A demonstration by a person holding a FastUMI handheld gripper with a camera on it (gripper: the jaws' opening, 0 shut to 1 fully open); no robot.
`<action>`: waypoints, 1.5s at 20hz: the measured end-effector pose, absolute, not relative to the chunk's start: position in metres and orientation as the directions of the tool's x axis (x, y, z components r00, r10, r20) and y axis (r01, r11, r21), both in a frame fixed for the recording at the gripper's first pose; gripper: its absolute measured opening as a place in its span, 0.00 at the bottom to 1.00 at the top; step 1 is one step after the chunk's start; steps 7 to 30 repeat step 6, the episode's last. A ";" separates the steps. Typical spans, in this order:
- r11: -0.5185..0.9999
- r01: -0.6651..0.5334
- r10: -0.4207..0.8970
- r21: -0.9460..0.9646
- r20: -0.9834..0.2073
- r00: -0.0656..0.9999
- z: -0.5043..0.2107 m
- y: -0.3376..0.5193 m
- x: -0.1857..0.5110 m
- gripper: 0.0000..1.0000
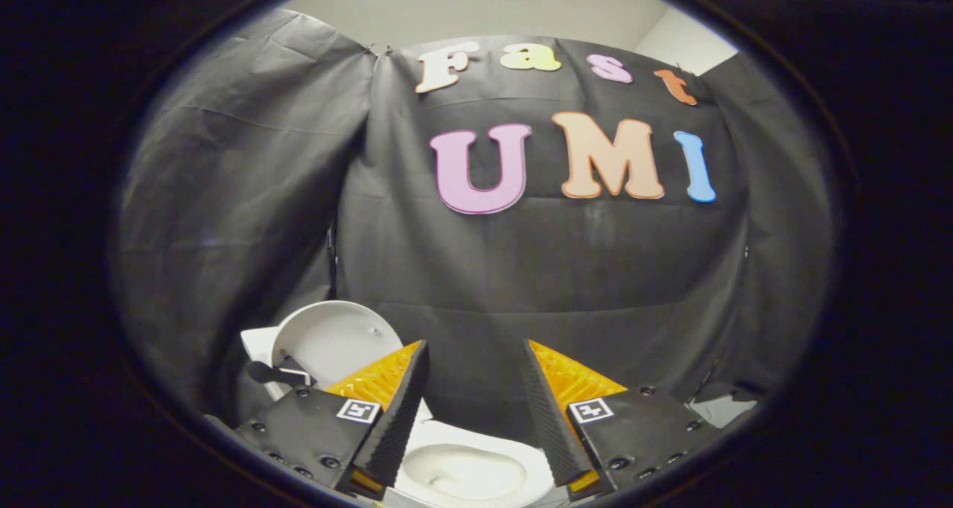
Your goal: Open the toilet lid.
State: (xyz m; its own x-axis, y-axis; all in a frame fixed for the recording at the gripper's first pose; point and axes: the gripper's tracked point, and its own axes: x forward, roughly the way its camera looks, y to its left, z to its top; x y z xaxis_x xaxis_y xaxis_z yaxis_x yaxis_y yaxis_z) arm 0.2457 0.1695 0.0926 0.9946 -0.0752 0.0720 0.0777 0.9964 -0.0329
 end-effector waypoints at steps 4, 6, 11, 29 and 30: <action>0.998 0.052 -0.048 -0.031 0.112 0.993 0.094 0.131 0.214 0.77; 0.996 0.074 -0.071 -0.040 0.080 0.994 0.082 0.107 0.200 0.77; 0.996 0.074 -0.071 -0.040 0.080 0.994 0.082 0.107 0.200 0.77; 0.996 0.074 -0.071 -0.040 0.080 0.994 0.082 0.107 0.200 0.77; 0.996 0.074 -0.071 -0.040 0.080 0.994 0.082 0.107 0.200 0.77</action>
